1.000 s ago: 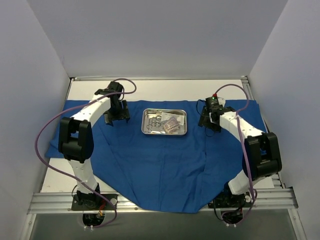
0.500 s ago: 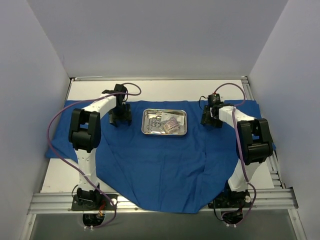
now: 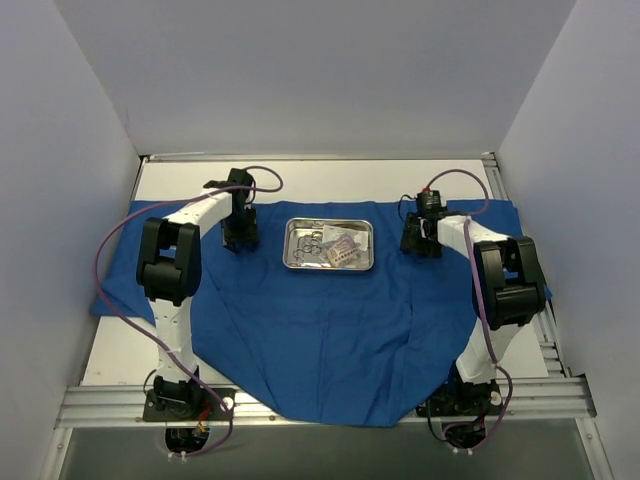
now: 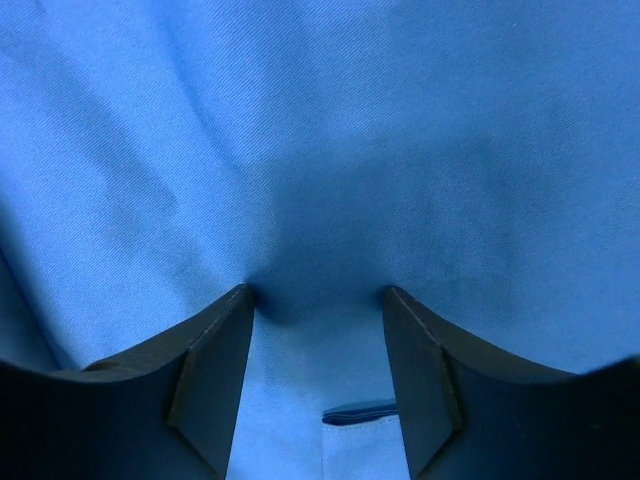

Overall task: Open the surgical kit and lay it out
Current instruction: Smooth out the surgical kit at the center of the board.

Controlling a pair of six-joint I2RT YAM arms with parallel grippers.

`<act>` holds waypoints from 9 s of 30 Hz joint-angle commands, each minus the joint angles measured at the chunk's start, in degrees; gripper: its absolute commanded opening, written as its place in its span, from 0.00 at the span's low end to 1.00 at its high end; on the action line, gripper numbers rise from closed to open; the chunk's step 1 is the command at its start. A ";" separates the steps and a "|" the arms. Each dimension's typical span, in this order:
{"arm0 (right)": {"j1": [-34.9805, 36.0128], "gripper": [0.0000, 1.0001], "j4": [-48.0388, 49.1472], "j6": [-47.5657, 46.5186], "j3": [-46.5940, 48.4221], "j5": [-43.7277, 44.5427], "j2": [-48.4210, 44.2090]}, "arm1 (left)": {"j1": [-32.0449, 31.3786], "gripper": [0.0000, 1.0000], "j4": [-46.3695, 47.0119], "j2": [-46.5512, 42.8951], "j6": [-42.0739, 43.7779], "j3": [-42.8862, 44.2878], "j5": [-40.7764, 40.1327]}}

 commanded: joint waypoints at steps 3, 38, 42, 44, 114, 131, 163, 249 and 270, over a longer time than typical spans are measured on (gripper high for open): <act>-0.32 0.39 -0.38 0.68 -1.47 -1.92 6.38 | 1.56 0.42 -1.53 5.31 0.13 1.83 -1.32; -6.82 0.00 -1.17 2.44 30.96 2.74 28.35 | 6.04 0.02 -11.05 33.44 -3.74 56.96 -2.73; -7.00 0.00 -0.82 1.74 35.27 2.48 30.81 | 6.75 0.02 -7.78 32.47 -4.62 53.87 -2.55; -7.09 0.00 -0.20 1.65 37.28 1.77 32.22 | 7.36 0.02 -7.25 32.91 -5.23 54.40 -2.37; -6.39 0.50 -2.13 1.74 48.28 4.49 26.87 | 16.86 0.93 -3.55 20.19 -9.90 51.94 5.80; 4.95 0.51 -15.31 3.49 41.69 16.97 22.73 | 14.66 0.94 -3.65 -10.93 -10.07 11.27 0.27; 5.75 0.39 -13.30 0.24 38.00 15.92 26.34 | 10.97 0.96 -1.10 -23.42 -8.49 -8.62 0.88; 21.12 0.69 -10.22 2.18 -7.70 7.05 -25.87 | 11.49 0.87 -19.81 11.17 -21.59 36.72 -21.45; 22.79 0.68 -9.43 2.35 -7.44 5.02 -23.32 | 13.16 0.66 -19.47 25.62 -14.91 44.73 -21.26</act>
